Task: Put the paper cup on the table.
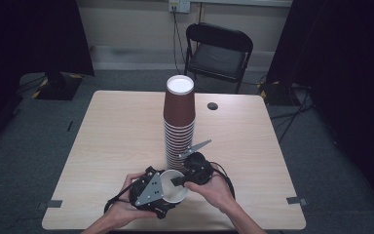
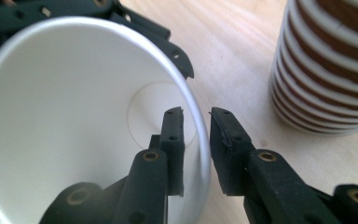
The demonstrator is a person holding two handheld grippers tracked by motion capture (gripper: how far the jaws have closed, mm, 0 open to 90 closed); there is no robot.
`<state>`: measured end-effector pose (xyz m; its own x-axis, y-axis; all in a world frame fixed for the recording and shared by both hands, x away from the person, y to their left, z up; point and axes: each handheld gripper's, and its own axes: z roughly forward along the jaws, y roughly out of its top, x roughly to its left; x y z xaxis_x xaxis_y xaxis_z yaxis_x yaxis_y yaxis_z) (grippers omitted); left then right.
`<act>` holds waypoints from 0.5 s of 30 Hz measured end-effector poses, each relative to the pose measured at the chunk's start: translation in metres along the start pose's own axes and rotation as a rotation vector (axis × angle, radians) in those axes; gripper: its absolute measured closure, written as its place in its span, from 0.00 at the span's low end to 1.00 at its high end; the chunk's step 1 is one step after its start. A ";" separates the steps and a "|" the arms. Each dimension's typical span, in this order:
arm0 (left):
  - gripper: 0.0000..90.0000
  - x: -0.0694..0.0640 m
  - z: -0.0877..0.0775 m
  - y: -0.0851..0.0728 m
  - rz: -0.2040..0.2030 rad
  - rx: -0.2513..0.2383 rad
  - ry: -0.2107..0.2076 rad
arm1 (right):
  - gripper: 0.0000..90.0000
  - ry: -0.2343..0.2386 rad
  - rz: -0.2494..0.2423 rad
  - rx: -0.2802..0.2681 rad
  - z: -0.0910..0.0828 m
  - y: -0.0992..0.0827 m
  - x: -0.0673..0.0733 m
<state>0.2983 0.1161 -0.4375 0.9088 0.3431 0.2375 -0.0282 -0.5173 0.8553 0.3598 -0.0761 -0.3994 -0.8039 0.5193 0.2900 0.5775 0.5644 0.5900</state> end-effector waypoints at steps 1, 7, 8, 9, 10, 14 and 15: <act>0.12 0.001 0.000 -0.001 -0.013 0.001 -0.003 | 0.82 0.005 -0.003 -0.010 -0.001 0.000 0.000; 0.12 0.008 -0.002 -0.006 -0.086 -0.009 0.002 | 0.77 0.007 -0.012 -0.092 -0.007 0.000 -0.002; 0.12 0.010 -0.003 -0.006 -0.087 -0.007 0.009 | 0.78 0.003 -0.009 -0.109 -0.009 -0.001 -0.003; 0.12 0.011 -0.004 -0.006 -0.101 -0.007 0.014 | 0.78 0.002 -0.008 -0.123 -0.009 -0.001 -0.003; 0.12 0.012 -0.006 -0.007 -0.112 -0.005 0.019 | 0.78 -0.002 -0.006 -0.139 -0.011 -0.002 -0.004; 0.12 0.013 -0.011 -0.010 -0.163 -0.026 0.034 | 0.76 0.012 0.006 -0.203 -0.017 -0.006 -0.007; 0.12 0.014 -0.012 -0.010 -0.173 -0.027 0.041 | 0.75 0.014 0.006 -0.221 -0.019 -0.007 -0.007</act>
<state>0.3062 0.1355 -0.4377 0.8836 0.4566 0.1038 0.1151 -0.4266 0.8971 0.3584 -0.0955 -0.3916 -0.8035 0.5121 0.3035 0.5379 0.4064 0.7385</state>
